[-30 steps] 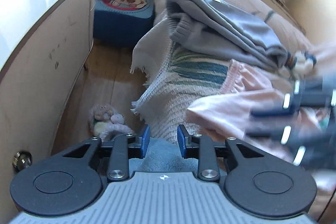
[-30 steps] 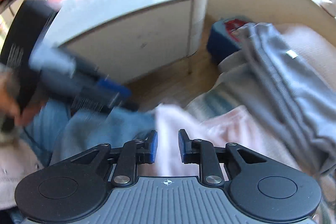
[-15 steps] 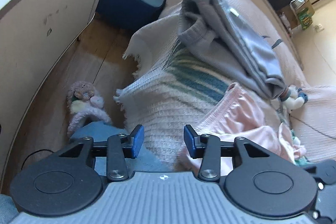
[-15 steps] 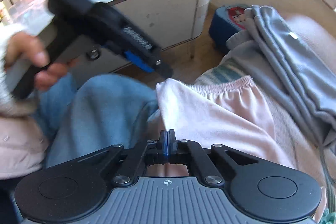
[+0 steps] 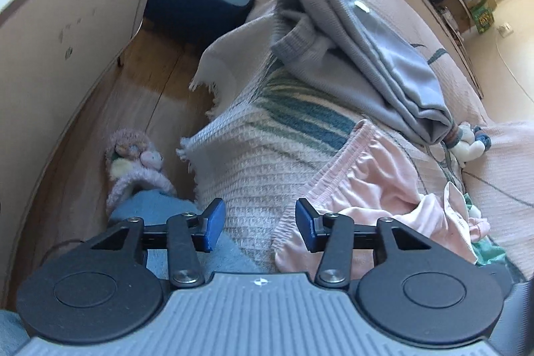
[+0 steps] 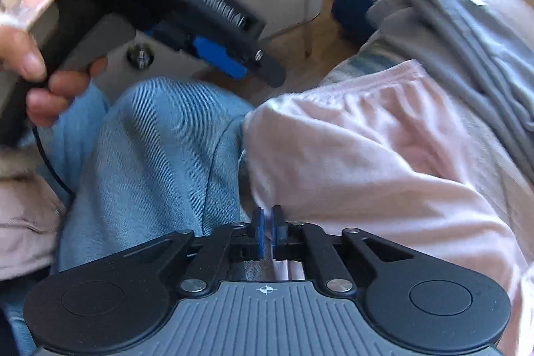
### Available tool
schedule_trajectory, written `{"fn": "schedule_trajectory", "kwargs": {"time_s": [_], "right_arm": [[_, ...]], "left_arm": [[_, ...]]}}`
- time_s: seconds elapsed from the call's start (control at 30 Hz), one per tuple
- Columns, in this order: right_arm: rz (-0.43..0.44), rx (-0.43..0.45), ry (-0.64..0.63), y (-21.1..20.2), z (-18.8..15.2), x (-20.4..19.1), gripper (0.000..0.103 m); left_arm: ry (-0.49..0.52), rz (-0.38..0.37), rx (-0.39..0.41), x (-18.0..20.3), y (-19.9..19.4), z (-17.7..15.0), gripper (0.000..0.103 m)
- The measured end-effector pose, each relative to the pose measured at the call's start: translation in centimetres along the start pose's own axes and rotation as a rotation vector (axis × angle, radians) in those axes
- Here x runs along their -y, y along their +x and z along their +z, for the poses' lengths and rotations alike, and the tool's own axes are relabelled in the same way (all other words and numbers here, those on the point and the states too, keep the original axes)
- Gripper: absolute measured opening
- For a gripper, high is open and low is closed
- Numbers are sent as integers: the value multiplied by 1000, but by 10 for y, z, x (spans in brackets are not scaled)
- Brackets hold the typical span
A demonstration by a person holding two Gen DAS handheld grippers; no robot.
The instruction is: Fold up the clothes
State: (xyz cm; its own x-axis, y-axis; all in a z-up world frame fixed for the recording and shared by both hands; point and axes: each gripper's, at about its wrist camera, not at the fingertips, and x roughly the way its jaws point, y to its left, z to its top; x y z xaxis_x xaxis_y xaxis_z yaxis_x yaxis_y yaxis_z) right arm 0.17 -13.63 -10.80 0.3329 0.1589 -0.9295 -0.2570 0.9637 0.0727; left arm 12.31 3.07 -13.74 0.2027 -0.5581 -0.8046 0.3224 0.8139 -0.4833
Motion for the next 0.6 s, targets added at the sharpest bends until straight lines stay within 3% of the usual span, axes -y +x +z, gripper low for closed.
{"fn": "schedule_trajectory", "kwargs": {"time_s": [0.13, 0.27, 0.43, 0.6], "right_arm": [[-39, 141, 233, -54, -21, 35, 26], [-225, 246, 471, -103, -63, 88, 40], [-375, 240, 601, -128, -93, 141, 41], [-401, 205, 637, -117, -95, 178, 42]], "left_arm": [[73, 13, 19, 17, -7, 4, 45], [180, 13, 35, 46, -12, 8, 45], [286, 31, 50, 83, 0, 21, 55], [298, 82, 25, 93, 32, 39, 57]]}}
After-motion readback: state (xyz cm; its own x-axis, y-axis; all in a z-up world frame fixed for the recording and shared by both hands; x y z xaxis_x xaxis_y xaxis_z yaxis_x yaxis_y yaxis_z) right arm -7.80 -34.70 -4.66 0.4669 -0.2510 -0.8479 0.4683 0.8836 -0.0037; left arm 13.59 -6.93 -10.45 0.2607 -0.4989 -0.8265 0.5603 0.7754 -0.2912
